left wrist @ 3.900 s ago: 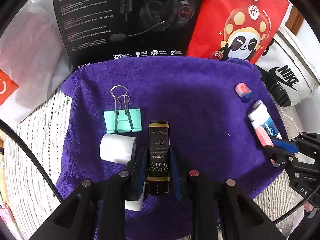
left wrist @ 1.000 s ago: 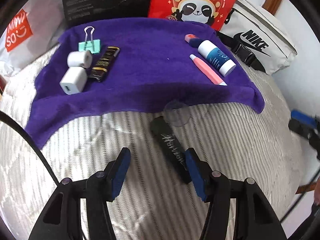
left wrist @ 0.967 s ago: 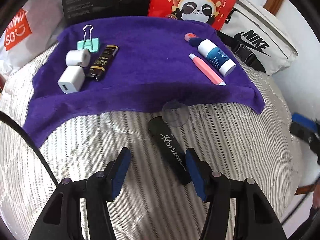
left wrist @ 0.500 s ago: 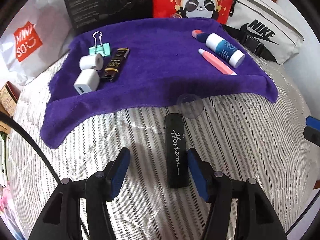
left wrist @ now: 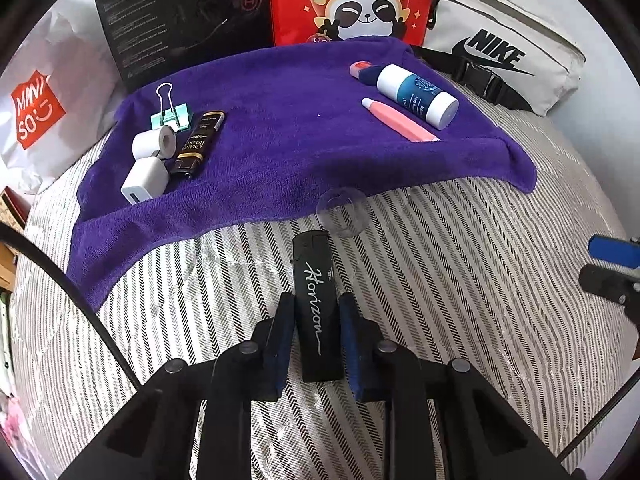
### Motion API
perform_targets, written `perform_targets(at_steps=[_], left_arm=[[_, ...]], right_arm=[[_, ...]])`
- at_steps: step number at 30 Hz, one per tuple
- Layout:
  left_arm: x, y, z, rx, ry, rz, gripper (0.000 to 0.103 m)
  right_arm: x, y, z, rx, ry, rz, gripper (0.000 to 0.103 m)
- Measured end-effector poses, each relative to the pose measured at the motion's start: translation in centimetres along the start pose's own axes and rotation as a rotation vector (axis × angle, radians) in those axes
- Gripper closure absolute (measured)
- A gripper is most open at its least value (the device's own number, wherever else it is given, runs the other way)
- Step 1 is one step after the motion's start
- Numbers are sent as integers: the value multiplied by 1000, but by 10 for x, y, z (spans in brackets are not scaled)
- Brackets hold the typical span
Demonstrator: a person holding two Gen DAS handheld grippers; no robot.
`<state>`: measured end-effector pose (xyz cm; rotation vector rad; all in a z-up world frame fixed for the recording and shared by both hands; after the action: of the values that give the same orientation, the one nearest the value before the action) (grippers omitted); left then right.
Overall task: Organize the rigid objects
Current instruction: 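Grasp the clear plastic cap on the bed with the right tool while the left tool holds the Horizon tube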
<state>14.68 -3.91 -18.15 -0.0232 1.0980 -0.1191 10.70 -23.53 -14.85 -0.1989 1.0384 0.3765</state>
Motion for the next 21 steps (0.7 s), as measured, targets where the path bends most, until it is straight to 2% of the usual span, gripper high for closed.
perform_targets(at_steps=[13, 20, 21], left_arm=[[-1, -1, -3, 0, -20, -14, 81], [-2, 5, -3, -21, -16, -55, 81], [-2, 3, -4, 2, -19, -45, 81]], right_arm=[[24, 18, -6, -32, 76, 6, 61], [26, 23, -8, -38, 93, 6, 61], [25, 23, -7, -38, 93, 6, 61]])
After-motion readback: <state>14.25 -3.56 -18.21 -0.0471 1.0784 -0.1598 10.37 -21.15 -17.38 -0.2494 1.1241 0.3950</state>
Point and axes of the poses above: each gripper's, at about its wrist camera, not at the fingertips, and x roughly the way its jaws point, y to its left, z to its top, the point moved 3 cm from there along x, roughly the way its jaws point, and after that the axes turned 12 degrees about -x, right-handed, at the moved point
